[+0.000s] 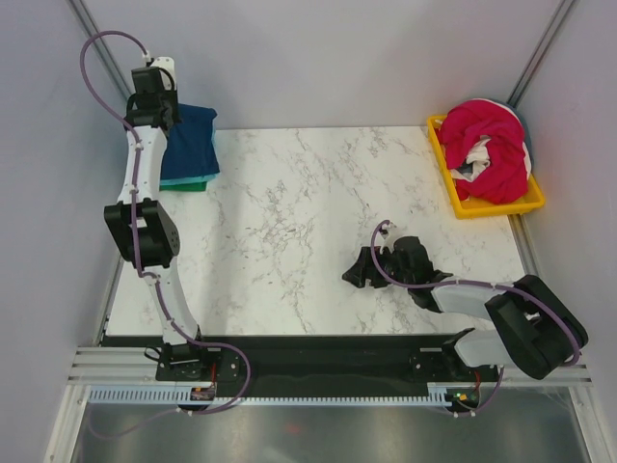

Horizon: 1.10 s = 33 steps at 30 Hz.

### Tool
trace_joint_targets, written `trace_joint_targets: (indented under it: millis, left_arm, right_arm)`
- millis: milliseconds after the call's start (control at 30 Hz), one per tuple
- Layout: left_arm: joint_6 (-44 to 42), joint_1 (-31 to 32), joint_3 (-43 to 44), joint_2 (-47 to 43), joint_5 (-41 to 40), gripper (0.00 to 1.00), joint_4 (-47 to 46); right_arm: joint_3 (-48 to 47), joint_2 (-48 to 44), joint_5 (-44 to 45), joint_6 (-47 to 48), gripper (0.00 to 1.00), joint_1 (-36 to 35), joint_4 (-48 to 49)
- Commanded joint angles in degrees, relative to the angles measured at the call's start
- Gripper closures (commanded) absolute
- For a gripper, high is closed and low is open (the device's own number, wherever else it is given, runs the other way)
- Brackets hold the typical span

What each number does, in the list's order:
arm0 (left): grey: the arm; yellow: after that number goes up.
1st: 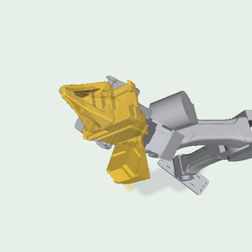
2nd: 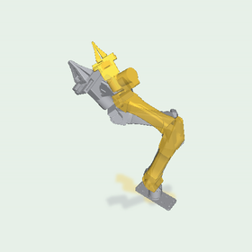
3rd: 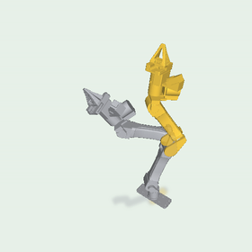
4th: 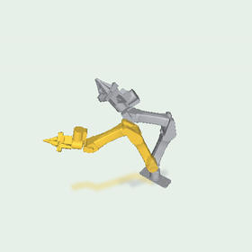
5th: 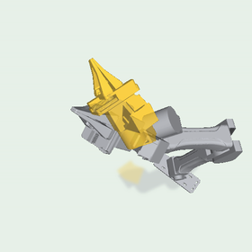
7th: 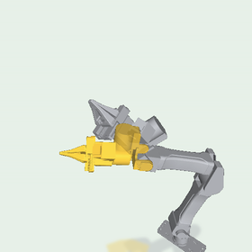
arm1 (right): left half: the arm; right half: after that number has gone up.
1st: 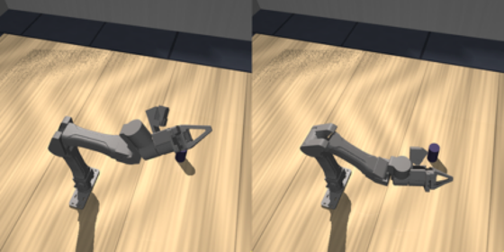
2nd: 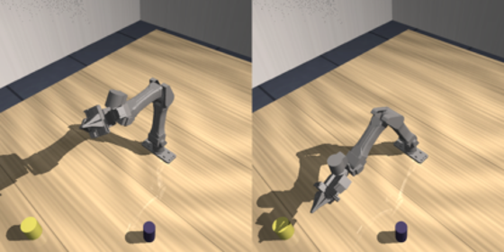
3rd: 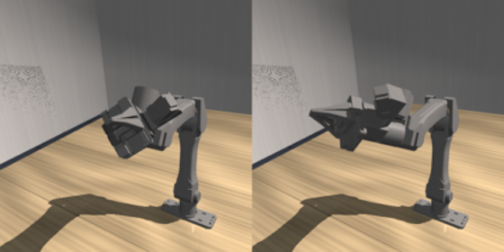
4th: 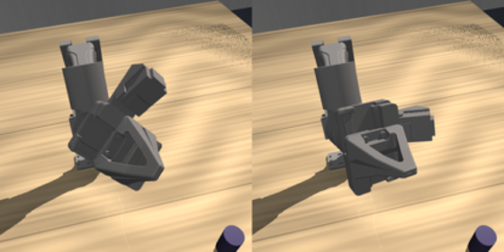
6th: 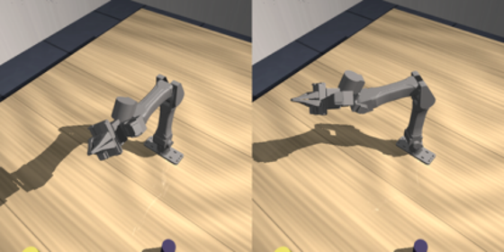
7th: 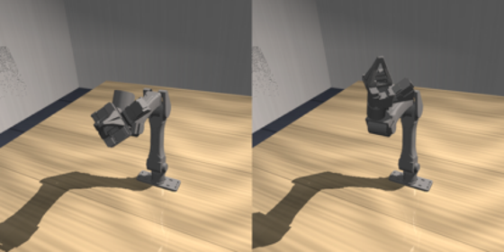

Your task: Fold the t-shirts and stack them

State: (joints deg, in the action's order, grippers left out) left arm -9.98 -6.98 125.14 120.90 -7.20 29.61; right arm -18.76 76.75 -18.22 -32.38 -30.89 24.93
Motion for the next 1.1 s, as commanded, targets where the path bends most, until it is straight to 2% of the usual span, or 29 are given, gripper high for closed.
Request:
trace_joint_targets:
  millis: [0, 167, 300, 433, 467, 500, 533, 600, 867, 1067]
  left_arm:
    - [-2.4, -1.5, 4.9, 3.1, 1.5, 0.98, -3.1]
    - [-2.3, -3.6, 9.8, 8.8, 3.6, 0.98, -4.2]
    - [-2.8, -5.2, 10.7, 13.4, 4.7, 0.97, -8.7]
    - [-1.5, -8.0, 12.4, 18.8, 5.7, 0.90, -13.7]
    - [-0.8, -9.3, 12.4, 19.9, 4.1, 0.82, -17.5]
    - [0.5, -9.8, 12.6, 21.5, 3.3, 0.47, -19.1]
    - [1.2, -10.3, 13.0, 22.3, 2.3, 0.22, -20.5]
    - [3.9, -11.3, 14.6, 21.9, -0.8, 0.02, -21.1]
    - [7.8, -8.5, 10.7, 11.1, -1.1, 0.00, -21.3]
    - [9.4, -3.1, -2.5, -0.8, -2.0, 0.00, -21.2]
  right_arm:
    - [0.1, 0.9, -0.9, -0.2, 0.21, 0.2, 0.5]
    - [0.0, 1.3, -1.0, -0.5, 0.21, 0.2, 0.9]
    - [0.1, 1.5, -1.6, -0.7, 0.21, 0.7, 1.4]
    - [0.1, 1.9, -2.1, -0.8, 0.20, 1.0, 1.9]
    - [0.2, 2.0, -2.3, -0.9, 0.21, 1.2, 2.2]
    - [0.2, 2.2, -2.4, -0.9, 0.20, 1.4, 2.4]
    - [0.2, 2.5, -2.7, -1.1, 0.20, 1.7, 2.7]
    - [0.2, 3.0, -3.6, -1.5, 0.20, 2.1, 3.4]
    - [0.2, 3.5, -4.4, -1.8, 0.20, 2.5, 4.3]
    - [0.2, 3.5, -4.5, -1.6, 0.20, 2.5, 4.3]
